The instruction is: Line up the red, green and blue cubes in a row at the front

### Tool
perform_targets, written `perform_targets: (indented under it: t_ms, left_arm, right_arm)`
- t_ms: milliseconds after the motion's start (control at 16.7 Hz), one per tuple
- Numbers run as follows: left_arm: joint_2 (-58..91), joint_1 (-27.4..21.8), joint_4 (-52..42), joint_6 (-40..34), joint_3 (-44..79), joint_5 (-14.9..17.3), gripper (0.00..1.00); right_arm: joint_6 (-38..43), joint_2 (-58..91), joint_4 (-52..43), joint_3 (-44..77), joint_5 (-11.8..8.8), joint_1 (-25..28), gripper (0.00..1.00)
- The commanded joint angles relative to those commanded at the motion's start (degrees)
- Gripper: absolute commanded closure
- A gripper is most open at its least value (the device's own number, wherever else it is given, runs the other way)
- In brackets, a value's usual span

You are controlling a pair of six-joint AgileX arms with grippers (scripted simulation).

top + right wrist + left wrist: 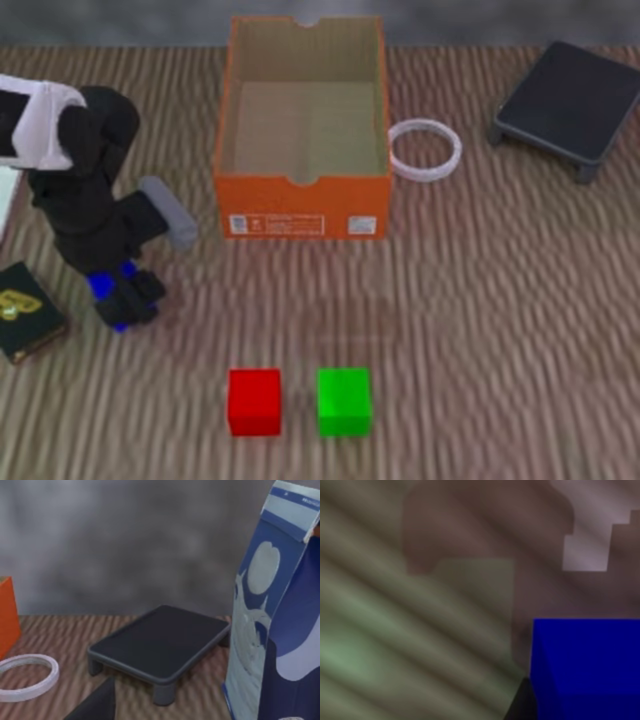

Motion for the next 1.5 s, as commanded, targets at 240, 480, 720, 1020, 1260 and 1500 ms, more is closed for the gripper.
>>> perform_targets:
  t_ms: [240, 480, 720, 1020, 1260, 1500]
  left_arm:
    - [0.0, 0.0, 0.0, 0.0, 0.0, 0.0, 1.00]
    - [-2.3, -0.2, -2.5, -0.5, 1.1, 0.9, 1.00]
    - [-5.6, 0.4, -10.8, -0.5, 5.3, 0.9, 1.00]
    - [-8.6, 0.9, -16.0, -0.8, 8.4, 0.8, 1.00]
    - [-8.0, -0.2, -16.1, -0.9, 8.9, 0.8, 1.00]
    - [-4.2, -9.1, -18.9, -2.8, 14.9, 0.8, 1.00]
  right_arm:
    - [0.0, 0.0, 0.0, 0.0, 0.0, 0.0, 0.00]
    - [0.0, 0.0, 0.0, 0.0, 0.0, 0.0, 0.00]
    - [0.0, 0.0, 0.0, 0.0, 0.0, 0.0, 0.00]
    - [0.0, 0.0, 0.0, 0.0, 0.0, 0.0, 0.00]
    - [0.0, 0.0, 0.0, 0.0, 0.0, 0.0, 0.00]
    - [0.0, 0.0, 0.0, 0.0, 0.0, 0.0, 0.00]
